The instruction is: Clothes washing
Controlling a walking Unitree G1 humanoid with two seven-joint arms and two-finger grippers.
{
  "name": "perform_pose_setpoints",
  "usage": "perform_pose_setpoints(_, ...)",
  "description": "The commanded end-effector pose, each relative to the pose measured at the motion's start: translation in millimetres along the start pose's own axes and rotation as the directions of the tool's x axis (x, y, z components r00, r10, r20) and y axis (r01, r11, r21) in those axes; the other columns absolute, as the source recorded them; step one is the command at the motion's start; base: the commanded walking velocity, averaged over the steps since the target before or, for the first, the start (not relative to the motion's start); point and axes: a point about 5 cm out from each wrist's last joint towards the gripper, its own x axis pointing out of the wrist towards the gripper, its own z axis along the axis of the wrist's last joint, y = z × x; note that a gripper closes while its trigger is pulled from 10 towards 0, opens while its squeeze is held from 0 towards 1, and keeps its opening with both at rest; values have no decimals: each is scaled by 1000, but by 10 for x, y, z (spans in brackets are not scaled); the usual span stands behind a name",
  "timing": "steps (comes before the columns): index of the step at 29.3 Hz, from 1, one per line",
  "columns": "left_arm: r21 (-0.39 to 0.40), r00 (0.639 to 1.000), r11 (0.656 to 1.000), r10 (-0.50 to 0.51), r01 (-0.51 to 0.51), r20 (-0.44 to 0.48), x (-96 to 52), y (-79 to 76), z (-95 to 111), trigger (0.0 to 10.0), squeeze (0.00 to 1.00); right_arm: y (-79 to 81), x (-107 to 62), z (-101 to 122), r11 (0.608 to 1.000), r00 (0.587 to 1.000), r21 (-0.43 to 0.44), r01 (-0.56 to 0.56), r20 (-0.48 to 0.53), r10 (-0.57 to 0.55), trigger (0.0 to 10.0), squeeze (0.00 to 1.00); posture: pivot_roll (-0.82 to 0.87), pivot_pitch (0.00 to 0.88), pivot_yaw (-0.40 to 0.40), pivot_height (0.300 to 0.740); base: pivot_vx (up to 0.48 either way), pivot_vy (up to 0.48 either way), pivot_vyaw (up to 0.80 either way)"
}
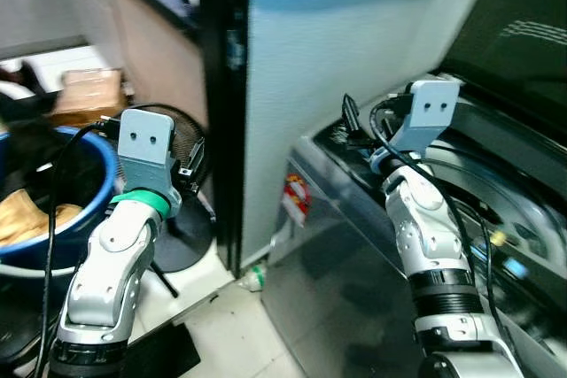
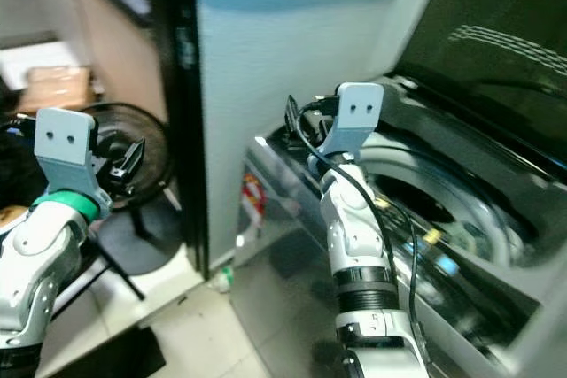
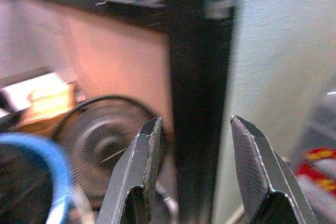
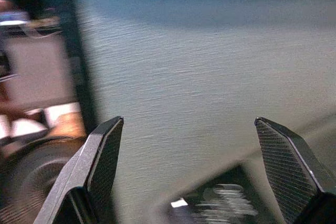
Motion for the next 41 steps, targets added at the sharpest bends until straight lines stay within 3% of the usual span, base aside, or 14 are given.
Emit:
perform_pose_setpoints(1, 1, 1000, 1000, -20, 20, -15, 0, -42, -39, 10000, 0, -52, -27, -32, 1000, 1000, 12, 18, -12, -18, 10000, 0, 89, 5, -65, 740, 0, 0, 781)
perform_pose_setpoints(11, -45, 998, 999, 0, -2, -56, 40, -39, -109, 10000, 0, -49, -44, -80, 1000, 1000, -14, 1, -27, -1, 10000, 0, 83, 0, -66, 740, 0, 0, 781)
perform_pose_setpoints(12, -124, 998, 991, 36, -43, -60, 46, 5, -178, 10000, 0, -24, -30, -85, 1000, 999, -24, -14, -30, 13, 10000, 0, 78, 0, -65, 740, 0, 0, 781)
perform_pose_setpoints(15, -182, 994, 979, 85, -96, -69, 35, 60, -266, 10000, 0, -7, -29, -102, 999, 999, -36, -23, -36, 22, 10000, 0, 77, 0, -66, 740, 0, 0, 781)
perform_pose_setpoints(22, -127, 994, 988, 78, -88, -82, -22, 49, -337, 10000, 0, -74, -121, -194, 998, 998, -56, -22, -67, 18, 10000, 0, 86, 0, -73, 740, 0, 0, 781)
perform_pose_setpoints(36, -132, 994, 987, 88, -95, -58, -54, 91, -346, 10000, 0, -178, -113, -169, 996, 998, -93, 12, -63, -18, 10000, 0, 77, 5, -44, 740, 0, 0, 781)
perform_pose_setpoints(41, -143, 995, 986, 80, -88, -60, -99, 97, -344, 10000, 0, -173, -185, -220, 998, 997, -61, 23, -67, -27, 10000, 0, 83, 20, -27, 740, 0, 453, 0)
